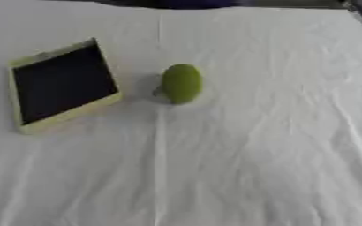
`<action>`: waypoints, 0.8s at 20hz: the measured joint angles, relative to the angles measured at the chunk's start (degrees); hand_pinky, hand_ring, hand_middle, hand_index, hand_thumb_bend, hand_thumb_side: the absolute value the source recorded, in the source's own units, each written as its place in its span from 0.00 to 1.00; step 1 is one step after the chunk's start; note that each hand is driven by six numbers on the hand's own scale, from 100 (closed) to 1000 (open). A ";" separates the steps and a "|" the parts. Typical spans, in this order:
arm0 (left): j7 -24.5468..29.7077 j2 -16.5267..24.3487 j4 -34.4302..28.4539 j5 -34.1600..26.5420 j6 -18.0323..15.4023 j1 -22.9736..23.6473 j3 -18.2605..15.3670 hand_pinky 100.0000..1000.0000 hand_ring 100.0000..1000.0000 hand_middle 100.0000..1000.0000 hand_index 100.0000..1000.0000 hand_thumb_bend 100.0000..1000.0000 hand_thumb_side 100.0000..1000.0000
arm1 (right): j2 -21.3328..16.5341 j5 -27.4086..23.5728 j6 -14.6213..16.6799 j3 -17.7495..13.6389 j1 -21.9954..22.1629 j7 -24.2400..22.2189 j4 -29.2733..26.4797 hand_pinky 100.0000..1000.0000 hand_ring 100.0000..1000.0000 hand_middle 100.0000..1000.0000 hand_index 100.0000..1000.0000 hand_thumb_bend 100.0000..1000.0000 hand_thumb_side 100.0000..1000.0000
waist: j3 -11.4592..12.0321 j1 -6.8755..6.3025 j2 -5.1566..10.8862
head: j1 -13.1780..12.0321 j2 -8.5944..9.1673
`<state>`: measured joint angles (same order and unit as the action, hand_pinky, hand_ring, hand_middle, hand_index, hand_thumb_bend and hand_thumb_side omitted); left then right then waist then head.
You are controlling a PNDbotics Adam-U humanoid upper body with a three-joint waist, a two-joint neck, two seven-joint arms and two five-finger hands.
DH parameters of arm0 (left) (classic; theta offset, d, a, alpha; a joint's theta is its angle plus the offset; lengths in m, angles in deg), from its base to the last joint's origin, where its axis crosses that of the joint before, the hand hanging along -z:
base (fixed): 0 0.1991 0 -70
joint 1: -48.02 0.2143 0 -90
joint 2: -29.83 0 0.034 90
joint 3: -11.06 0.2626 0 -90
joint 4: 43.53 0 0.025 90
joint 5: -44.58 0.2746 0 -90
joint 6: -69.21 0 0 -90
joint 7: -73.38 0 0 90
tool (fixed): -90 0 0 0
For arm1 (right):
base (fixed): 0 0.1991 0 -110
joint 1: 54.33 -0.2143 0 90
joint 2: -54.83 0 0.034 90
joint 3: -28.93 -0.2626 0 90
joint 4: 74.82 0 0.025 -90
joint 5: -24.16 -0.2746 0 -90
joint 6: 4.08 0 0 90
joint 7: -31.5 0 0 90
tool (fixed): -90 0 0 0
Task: Pick up objects on the table and place them in the box.
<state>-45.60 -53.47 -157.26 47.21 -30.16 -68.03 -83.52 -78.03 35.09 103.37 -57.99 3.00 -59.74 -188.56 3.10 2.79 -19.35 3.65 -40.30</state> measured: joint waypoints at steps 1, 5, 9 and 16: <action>0.05 0.00 0.00 -0.05 0.00 -0.04 0.13 0.72 0.73 0.57 0.68 0.07 0.49 | -0.15 0.88 0.41 1.40 -1.51 -0.87 0.00 0.78 0.82 0.85 0.87 0.25 0.46 | 0.01 -0.05 0.01 | 0.10 0.00; 0.31 0.00 0.00 -0.12 -0.03 -0.05 0.16 0.73 0.73 0.57 0.68 0.07 0.49 | 0.47 4.46 0.56 7.26 -7.26 -4.48 -0.02 0.78 0.83 0.85 0.87 0.28 0.47 | 0.03 0.08 0.12 | 0.54 -0.03; 0.49 0.00 0.00 -0.14 0.03 -0.05 0.19 0.72 0.73 0.57 0.68 0.07 0.50 | 2.19 8.11 -0.33 13.08 -11.00 -8.12 -0.08 0.78 0.84 0.86 0.88 0.30 0.48 | 0.08 0.21 0.26 | 0.84 -0.26; 0.73 0.00 0.00 -0.30 0.17 -0.06 0.51 0.72 0.73 0.57 0.68 0.07 0.50 | 4.93 10.40 -2.36 20.41 -14.56 -14.39 -0.05 0.79 0.84 0.86 0.88 0.30 0.49 | 0.12 0.51 0.33 | 1.24 -0.44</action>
<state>-44.87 -53.47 -157.26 46.91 -29.99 -68.08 -83.01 -73.10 45.49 101.01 -37.58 -11.56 -74.14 -188.61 3.21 3.30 -19.02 4.89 -40.75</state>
